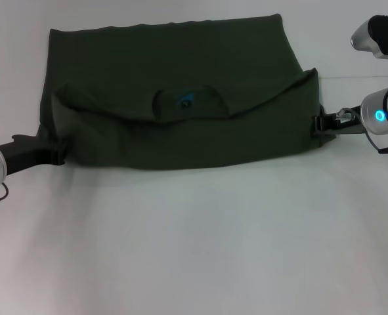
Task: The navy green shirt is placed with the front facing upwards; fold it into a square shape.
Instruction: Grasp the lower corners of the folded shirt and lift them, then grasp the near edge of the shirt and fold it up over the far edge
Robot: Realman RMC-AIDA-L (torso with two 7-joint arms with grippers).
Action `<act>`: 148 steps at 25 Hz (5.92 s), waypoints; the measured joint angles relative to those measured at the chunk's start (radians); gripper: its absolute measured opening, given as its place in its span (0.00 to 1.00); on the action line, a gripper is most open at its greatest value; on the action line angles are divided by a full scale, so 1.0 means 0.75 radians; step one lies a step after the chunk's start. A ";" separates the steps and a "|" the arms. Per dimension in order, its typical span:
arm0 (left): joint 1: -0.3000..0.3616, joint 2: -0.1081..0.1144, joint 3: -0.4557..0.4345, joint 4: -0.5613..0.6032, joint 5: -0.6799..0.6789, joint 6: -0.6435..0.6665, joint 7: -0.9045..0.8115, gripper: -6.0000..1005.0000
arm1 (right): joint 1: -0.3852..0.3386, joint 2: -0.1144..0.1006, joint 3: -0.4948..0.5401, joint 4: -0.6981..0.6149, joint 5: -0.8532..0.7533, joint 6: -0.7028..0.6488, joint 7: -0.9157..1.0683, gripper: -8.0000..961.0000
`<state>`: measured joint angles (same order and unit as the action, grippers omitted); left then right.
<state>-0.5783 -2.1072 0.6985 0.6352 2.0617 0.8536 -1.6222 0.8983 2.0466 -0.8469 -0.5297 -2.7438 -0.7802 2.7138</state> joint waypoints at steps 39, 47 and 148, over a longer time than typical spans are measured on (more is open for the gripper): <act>0.151 0.110 -0.384 0.536 0.684 1.251 -0.658 0.07 | -0.394 -0.023 -0.010 -0.420 0.235 -1.226 -0.338 0.08; 0.153 0.121 -0.415 0.567 0.823 1.437 -0.624 0.07 | -0.431 -0.053 -0.010 -0.433 0.229 -1.290 -0.357 0.09; -0.107 -0.023 -0.494 0.143 0.216 0.198 -0.527 0.10 | -0.250 0.027 0.492 -0.036 0.885 -0.214 -0.762 0.13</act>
<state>-0.6584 -2.1244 0.3277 0.7424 2.2237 1.0021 -2.0178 0.7109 2.0667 -0.4778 -0.5563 -2.0801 -0.9408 2.1424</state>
